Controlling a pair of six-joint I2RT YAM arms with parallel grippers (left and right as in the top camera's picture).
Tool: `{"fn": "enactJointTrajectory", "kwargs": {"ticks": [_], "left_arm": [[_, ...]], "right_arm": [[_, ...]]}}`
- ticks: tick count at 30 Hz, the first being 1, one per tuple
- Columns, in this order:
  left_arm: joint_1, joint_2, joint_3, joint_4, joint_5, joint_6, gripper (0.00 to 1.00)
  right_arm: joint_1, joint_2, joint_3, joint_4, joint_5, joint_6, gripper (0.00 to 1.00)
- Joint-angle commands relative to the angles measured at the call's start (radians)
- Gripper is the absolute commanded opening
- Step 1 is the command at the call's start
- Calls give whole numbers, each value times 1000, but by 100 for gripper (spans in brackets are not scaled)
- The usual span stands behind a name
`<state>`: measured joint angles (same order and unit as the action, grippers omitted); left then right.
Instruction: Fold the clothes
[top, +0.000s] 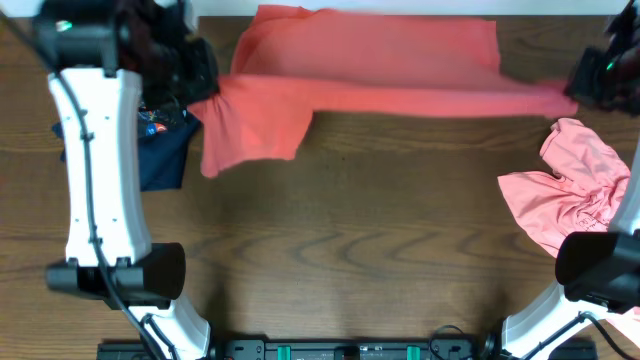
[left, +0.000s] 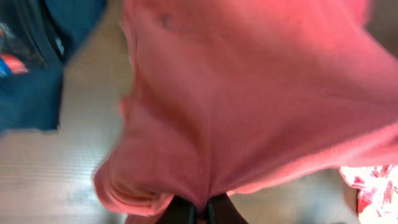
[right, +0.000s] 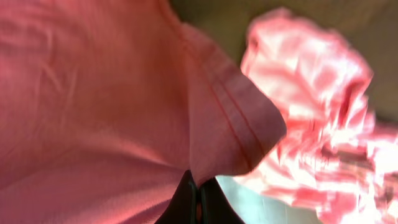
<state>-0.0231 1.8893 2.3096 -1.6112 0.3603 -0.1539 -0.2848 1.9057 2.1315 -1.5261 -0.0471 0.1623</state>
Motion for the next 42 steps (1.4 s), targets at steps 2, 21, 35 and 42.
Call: {"fn": "enactJointTrajectory", "kwargs": {"ticks": [2,21,35,42], "left_arm": [[-41,2,-214,-68,-16,-18,6],[-132,-280,-993,86,-80,-51,6],[-122,-439,-1104,247,-78,-140,6],[-56,-439,-1104,406,-26,-170,6]], "right_arm": [[-17,-20,-172,-20,51,-22,1],[-90,-154,-653,36,111,62,1],[-95,-288,-726,181,95,42,1],[-38,-288,-805,343,80,31,1]]}}
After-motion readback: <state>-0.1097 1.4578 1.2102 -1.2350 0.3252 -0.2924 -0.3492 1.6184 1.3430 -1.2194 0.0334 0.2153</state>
